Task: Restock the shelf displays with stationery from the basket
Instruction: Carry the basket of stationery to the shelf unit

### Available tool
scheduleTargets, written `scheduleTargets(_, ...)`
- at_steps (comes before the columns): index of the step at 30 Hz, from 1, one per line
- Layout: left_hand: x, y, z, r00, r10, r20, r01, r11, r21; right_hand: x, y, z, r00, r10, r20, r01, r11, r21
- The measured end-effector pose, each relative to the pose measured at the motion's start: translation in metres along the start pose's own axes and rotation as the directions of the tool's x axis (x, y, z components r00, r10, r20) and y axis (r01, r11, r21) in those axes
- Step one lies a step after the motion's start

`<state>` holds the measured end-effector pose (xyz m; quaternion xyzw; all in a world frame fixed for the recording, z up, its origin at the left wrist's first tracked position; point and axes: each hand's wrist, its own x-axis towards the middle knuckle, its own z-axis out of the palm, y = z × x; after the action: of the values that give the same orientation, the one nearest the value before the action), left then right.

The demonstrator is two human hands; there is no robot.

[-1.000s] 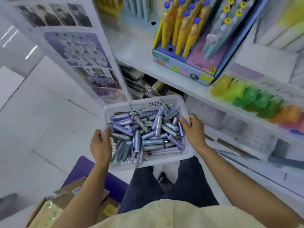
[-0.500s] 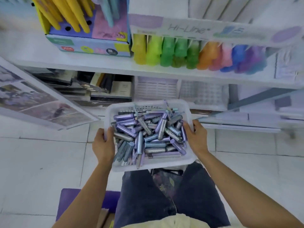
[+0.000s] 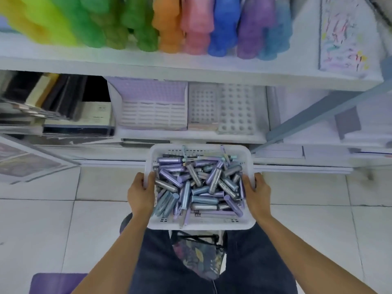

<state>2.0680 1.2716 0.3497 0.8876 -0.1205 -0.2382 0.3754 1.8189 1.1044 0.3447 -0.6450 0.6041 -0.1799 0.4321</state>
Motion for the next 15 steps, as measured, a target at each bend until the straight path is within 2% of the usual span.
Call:
scheduleTargets(9, 0.059, -0.142, 0.127, 1.0, -0.007, -0.02, 0.008, 0.998, 0.054, 0.057, 0.163, 0.111, 1.0, 0.002, -0.021, -0.003, 0.999, -0.038)
scheduleTargets(15, 0.107, -0.242, 0.215, 0.998, -0.067, 0.009, 0.064, 0.979, 0.195, 0.096, 0.272, 0.187, 0.999, 0.027, -0.046, -0.033, 0.992, -0.124)
